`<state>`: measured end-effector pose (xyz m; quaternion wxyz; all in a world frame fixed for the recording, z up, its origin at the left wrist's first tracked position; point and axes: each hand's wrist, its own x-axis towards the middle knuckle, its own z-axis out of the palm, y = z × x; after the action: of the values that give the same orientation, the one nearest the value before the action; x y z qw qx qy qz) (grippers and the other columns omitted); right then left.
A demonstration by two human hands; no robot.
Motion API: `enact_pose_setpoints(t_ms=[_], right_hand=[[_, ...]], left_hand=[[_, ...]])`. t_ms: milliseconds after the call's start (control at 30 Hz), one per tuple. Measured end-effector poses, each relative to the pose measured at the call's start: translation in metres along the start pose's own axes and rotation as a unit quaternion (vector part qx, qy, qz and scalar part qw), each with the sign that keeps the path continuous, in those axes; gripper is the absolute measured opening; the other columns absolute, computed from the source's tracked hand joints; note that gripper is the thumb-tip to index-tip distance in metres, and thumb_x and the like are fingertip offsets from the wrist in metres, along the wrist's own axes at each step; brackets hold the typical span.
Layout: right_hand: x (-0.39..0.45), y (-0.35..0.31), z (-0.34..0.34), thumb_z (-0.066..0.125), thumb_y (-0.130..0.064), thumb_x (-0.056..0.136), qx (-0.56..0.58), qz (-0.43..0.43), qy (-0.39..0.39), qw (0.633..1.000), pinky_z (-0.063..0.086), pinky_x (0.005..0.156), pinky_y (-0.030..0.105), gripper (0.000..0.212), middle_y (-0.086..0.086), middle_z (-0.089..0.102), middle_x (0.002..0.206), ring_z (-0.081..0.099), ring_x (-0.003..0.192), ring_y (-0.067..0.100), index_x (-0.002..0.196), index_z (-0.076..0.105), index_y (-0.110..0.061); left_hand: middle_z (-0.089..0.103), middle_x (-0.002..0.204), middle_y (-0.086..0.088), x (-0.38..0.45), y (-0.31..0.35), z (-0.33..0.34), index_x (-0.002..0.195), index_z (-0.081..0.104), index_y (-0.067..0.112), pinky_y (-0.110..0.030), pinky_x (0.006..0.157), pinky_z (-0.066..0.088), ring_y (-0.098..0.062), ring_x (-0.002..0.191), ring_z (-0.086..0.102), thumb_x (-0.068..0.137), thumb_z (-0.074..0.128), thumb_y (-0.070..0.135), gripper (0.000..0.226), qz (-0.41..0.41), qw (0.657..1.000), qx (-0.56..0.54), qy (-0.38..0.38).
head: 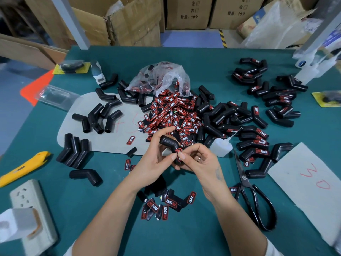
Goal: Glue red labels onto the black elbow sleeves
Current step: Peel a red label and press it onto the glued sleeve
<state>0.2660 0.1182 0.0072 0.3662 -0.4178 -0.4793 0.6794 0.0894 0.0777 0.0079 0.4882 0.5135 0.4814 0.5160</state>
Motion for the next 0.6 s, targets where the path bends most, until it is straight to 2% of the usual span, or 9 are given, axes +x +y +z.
enact_pose_setpoints(t_ms=[133,300,367,467,600], right_hand=[[-0.0001,-0.0007,0.0008,0.085,-0.040,0.079,0.002,0.003,0.003,1.000,0.062,0.083,0.033,0.020,0.001,0.074,0.089,0.071,0.087,0.018,0.086,0.076,-0.024],[-0.0008,-0.0012,0.0019,0.085,-0.040,0.079,0.005,0.004,0.010,1.000,0.062,0.084,0.034,0.020,0.002,0.075,0.090,0.070,0.089,0.019,0.087,0.075,-0.024],[-0.0009,-0.0017,0.0016,0.084,-0.040,0.080,0.004,0.007,0.012,1.000,0.062,0.086,0.036,0.020,0.002,0.075,0.092,0.069,0.092,0.021,0.088,0.075,-0.025],[-0.0009,-0.0028,0.0001,0.081,-0.033,0.092,0.021,0.007,0.012,1.000,0.063,0.089,0.040,0.016,0.003,0.075,0.095,0.073,0.097,0.023,0.096,0.074,-0.020],[-0.0009,-0.0045,0.0000,0.072,-0.028,0.097,0.033,0.024,0.023,0.999,0.064,0.085,0.035,0.010,0.003,0.077,0.095,0.075,0.099,0.020,0.095,0.074,-0.019]], left_hand=[[0.056,0.113,-0.002,0.0008,-0.0003,0.0018,0.149,0.042,0.045,-0.034,0.080,0.060,-0.016,0.101,0.060,0.103,0.058,0.003,0.064,0.005,1.000,-0.009,0.006],[0.051,0.113,-0.016,0.0017,-0.0003,0.0043,0.147,0.043,0.045,-0.038,0.077,0.062,-0.021,0.095,0.060,0.103,0.057,0.001,0.064,0.011,1.000,-0.018,0.010],[0.052,0.114,-0.016,0.0009,-0.0001,0.0041,0.146,0.044,0.046,-0.035,0.077,0.061,-0.022,0.095,0.060,0.102,0.058,0.001,0.064,0.010,1.000,-0.015,0.020],[0.058,0.117,-0.005,0.0009,-0.0014,0.0033,0.150,0.040,0.045,-0.028,0.085,0.057,-0.013,0.099,0.061,0.101,0.059,0.000,0.068,0.019,0.998,-0.011,0.057],[0.066,0.118,0.000,0.0028,-0.0040,0.0041,0.160,0.029,0.039,-0.029,0.093,0.056,-0.013,0.106,0.065,0.102,0.060,0.000,0.076,0.038,0.992,-0.041,0.109]])
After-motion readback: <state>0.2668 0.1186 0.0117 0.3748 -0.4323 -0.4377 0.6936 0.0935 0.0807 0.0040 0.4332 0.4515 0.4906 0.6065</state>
